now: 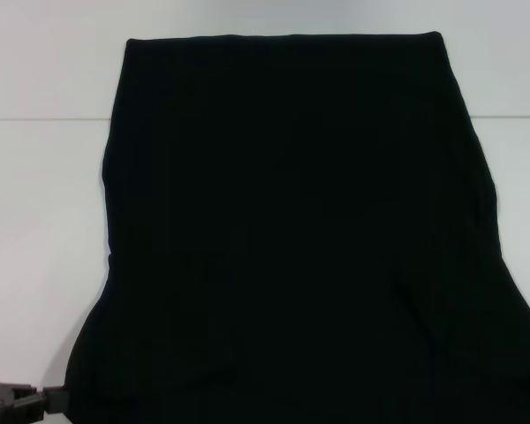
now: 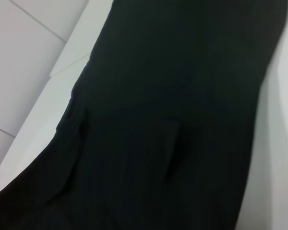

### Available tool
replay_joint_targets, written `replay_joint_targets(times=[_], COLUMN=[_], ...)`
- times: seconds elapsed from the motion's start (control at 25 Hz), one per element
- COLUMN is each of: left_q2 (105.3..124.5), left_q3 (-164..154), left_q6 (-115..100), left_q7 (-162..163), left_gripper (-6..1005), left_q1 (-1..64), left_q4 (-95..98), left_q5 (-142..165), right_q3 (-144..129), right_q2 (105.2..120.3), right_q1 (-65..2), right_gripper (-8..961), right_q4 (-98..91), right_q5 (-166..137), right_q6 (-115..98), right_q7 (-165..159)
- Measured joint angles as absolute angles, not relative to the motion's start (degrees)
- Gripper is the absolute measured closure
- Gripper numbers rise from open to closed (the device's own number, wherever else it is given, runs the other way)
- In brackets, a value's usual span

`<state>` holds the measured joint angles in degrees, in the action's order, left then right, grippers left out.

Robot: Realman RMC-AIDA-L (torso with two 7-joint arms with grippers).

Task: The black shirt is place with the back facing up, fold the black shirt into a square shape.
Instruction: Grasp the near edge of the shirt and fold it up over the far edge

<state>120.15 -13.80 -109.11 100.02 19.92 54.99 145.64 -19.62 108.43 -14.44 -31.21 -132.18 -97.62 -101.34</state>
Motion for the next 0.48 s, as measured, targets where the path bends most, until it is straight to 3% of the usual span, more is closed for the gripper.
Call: replay_joint_targets(times=[0.32,0.48], left_q2=[119.12,117.65], left_q3=[-12.2,-10.89], left_q6=[-108.43,-104.92], left_q7=[101.16,101.87], left_gripper=[944,944], left_q1=[23.59,27.39], left_q4=[53.68,49.91], left_q5=[142.42,138.14], right_q3=[-17.16,-14.04], right_q2=[108.09,107.98], right_q1=[-18.46,-24.35], right_gripper=[922,914], right_q4=[-32.74,-33.33], right_q5=[-132.01,-132.0], right_q6=[-98.57,-97.21], right_q7=[-101.95,-101.99])
